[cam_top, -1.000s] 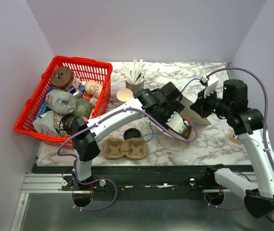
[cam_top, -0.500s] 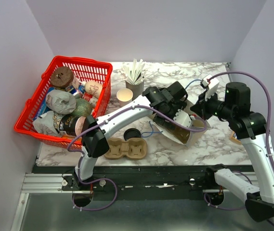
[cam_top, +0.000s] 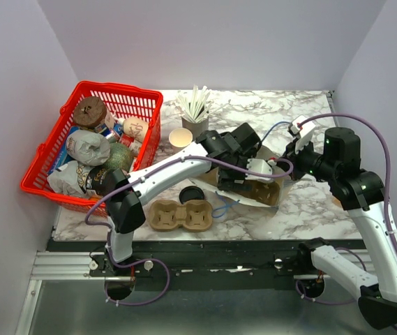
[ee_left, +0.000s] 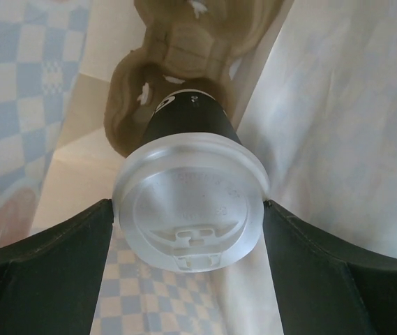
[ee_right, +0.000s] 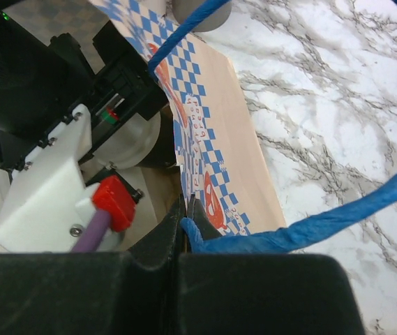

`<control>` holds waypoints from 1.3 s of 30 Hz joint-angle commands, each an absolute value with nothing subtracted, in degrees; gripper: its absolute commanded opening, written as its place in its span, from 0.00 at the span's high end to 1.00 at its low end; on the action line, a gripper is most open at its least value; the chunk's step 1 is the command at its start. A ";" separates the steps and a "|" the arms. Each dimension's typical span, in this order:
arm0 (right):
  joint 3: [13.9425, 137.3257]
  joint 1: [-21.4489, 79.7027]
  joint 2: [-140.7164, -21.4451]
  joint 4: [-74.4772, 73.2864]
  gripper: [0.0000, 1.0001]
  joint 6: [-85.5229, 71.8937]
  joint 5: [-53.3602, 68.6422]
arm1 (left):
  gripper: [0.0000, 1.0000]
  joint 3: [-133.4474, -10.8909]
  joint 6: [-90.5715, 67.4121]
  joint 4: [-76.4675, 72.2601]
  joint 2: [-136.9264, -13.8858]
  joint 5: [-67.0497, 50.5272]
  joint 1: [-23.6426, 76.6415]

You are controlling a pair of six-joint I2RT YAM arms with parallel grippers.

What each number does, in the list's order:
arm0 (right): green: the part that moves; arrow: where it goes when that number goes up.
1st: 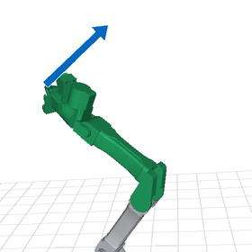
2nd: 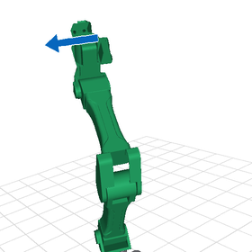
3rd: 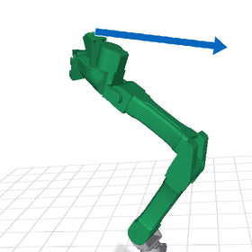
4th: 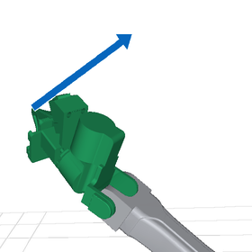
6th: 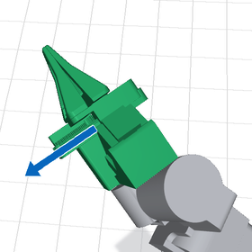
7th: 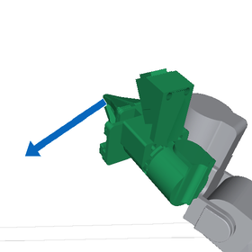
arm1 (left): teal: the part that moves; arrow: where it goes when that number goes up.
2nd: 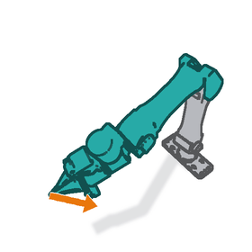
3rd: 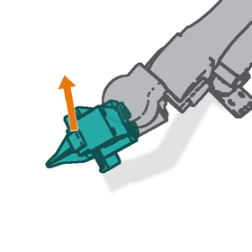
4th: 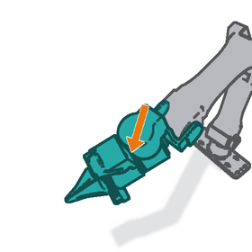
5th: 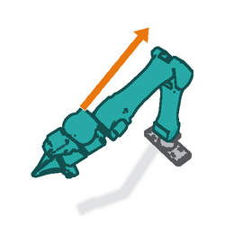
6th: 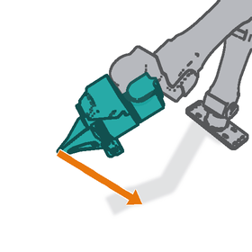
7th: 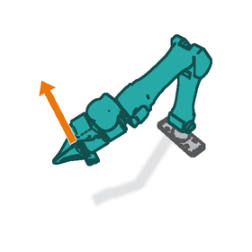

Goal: Pack the takeout coffee

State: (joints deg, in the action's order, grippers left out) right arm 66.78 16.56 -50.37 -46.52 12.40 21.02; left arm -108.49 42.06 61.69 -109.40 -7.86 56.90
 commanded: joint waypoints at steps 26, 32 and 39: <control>68.91 18.37 -50.98 -46.67 1.00 10.81 25.31 | 1.00 -96.59 66.53 51.59 -104.59 -9.67 55.64; 69.43 18.54 -50.89 -46.58 0.99 10.20 25.22 | 1.00 -96.50 69.87 52.73 -105.29 -8.62 55.72; 69.26 18.54 -51.50 -46.23 1.00 9.14 23.47 | 1.00 -97.99 76.81 55.36 -105.38 -6.77 55.72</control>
State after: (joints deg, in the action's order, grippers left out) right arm 67.61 18.06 -51.13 -46.57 10.48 23.64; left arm -95.98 70.78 51.05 -104.20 -8.05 55.83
